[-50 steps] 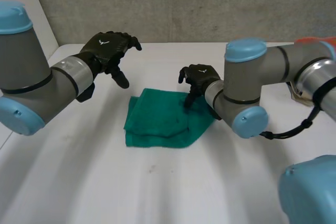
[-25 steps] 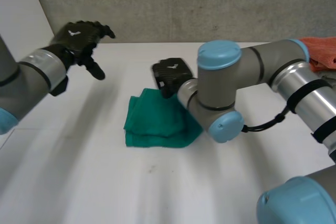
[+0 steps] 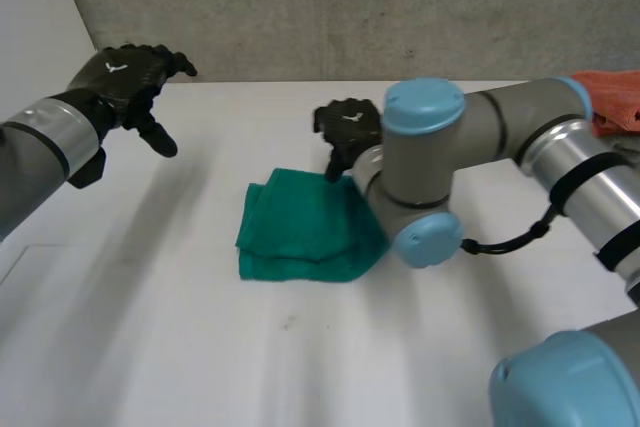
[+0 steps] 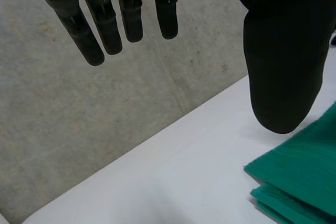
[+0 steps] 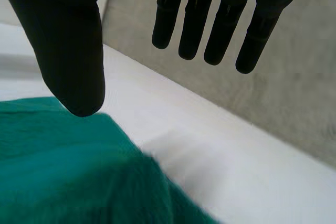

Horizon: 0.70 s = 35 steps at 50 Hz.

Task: Fold the laundry.

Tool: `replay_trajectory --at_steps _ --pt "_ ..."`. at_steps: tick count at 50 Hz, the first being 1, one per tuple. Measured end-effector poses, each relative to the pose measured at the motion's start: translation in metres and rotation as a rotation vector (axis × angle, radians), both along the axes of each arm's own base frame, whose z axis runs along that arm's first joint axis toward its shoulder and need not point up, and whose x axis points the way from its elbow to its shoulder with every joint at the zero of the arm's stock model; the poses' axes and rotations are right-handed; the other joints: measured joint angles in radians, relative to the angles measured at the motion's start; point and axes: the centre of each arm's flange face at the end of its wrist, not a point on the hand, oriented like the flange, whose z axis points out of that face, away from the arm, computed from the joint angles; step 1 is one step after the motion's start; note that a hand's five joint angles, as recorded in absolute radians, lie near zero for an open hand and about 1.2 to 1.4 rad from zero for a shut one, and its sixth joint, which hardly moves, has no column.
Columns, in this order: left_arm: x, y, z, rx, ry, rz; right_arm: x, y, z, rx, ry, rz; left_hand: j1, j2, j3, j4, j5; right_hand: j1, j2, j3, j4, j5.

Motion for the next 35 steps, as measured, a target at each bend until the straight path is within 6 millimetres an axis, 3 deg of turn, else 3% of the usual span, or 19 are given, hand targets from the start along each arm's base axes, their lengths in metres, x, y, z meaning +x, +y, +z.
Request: replay_trajectory --at_steps 9,16,18,20,22,26,30,32,33,35 --pt "-0.008 0.002 -0.01 0.014 -0.024 -0.016 -0.035 -0.023 -0.025 0.226 -0.025 -0.05 0.0 0.0 0.0 0.0 0.0 0.003 0.003 0.002 0.002 0.012" --pt "-0.008 0.001 -0.012 0.008 -0.039 -0.016 -0.04 -0.027 -0.041 0.273 -0.012 -0.047 0.0 0.0 0.0 0.0 0.0 0.098 0.096 0.098 0.093 0.125" --pt "-0.008 0.001 -0.012 0.006 -0.041 -0.016 -0.04 -0.027 -0.044 0.277 -0.008 -0.046 0.0 0.0 0.0 0.0 0.0 0.2 0.204 0.202 0.196 0.225" --pt "-0.008 0.001 -0.012 0.004 -0.044 -0.014 -0.04 -0.027 -0.048 0.28 -0.003 -0.047 0.0 0.0 0.0 0.0 0.0 0.463 0.477 0.466 0.449 0.473" --pt "-0.007 0.0 -0.013 0.002 -0.045 -0.013 -0.039 -0.027 -0.049 0.274 -0.003 -0.049 0.0 0.0 0.0 0.0 0.0 0.533 0.595 0.587 0.585 0.597" --pt "-0.006 -0.001 -0.013 0.0 -0.047 -0.009 -0.034 -0.027 -0.042 0.239 -0.016 -0.037 0.0 0.0 0.0 0.0 0.0 0.533 0.598 0.601 0.604 0.607" --pt "-0.003 -0.002 -0.013 -0.003 -0.048 -0.003 -0.017 -0.017 -0.022 0.159 -0.038 0.033 0.0 0.0 0.0 0.0 0.0 0.533 0.598 0.601 0.604 0.614" --pt "-0.001 -0.003 -0.012 -0.003 -0.048 0.003 -0.008 -0.01 -0.015 0.127 -0.045 0.077 0.0 0.0 -0.005 0.0 0.0 0.533 0.598 0.601 0.604 0.618" --pt "0.001 -0.004 -0.011 -0.003 -0.047 0.009 0.007 0.004 -0.004 0.077 -0.054 0.166 0.0 0.0 -0.014 0.0 0.0 0.533 0.598 0.601 0.604 0.622" --pt "0.003 -0.004 -0.011 -0.003 -0.046 0.015 0.019 0.017 0.001 0.046 -0.057 0.244 0.0 0.0 -0.018 -0.002 0.0 0.533 0.598 0.601 0.604 0.625"
